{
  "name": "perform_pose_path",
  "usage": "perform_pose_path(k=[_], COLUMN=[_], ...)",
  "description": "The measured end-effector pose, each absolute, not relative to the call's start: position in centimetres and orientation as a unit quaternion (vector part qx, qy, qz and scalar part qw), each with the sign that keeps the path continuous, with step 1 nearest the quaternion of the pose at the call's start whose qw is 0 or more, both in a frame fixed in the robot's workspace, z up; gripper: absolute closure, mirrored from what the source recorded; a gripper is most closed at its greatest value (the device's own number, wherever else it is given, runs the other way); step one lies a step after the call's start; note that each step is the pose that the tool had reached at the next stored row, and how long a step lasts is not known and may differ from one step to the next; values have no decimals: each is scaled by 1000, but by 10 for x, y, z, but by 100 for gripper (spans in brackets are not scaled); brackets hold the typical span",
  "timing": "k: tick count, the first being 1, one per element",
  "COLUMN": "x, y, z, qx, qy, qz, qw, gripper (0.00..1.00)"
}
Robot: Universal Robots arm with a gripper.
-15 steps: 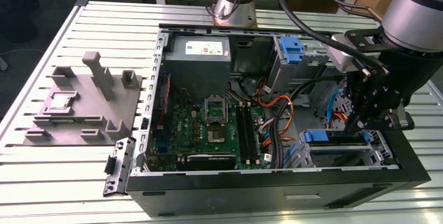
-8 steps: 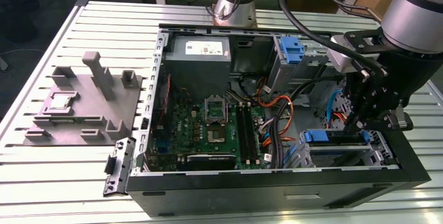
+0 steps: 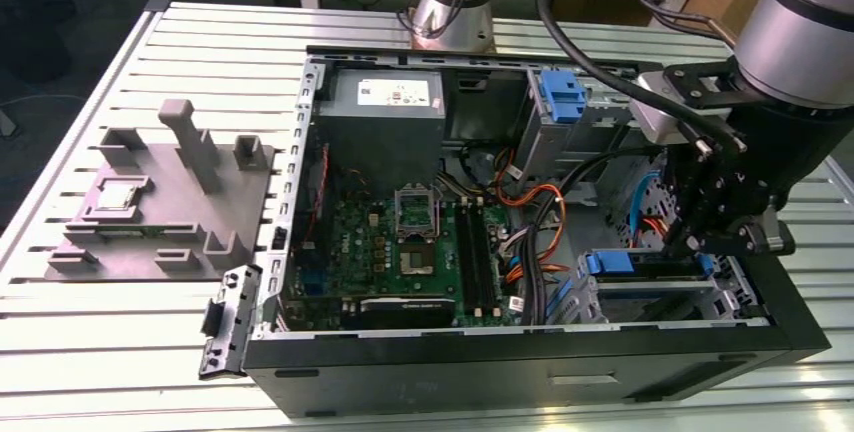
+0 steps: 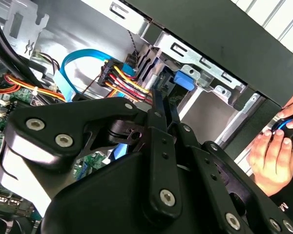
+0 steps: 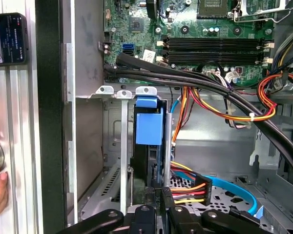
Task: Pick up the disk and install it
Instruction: 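Insert the first disk wire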
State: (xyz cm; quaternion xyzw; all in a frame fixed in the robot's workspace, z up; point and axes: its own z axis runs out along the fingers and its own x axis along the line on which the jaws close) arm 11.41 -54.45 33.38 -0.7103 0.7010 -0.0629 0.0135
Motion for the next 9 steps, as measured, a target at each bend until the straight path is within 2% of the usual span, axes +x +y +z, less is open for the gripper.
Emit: perform_pose_path(k=[9], x=[114], y=[-545], z=[333], qx=[-710], qy=[701], qz=[-60], qw=[17], gripper=[83])
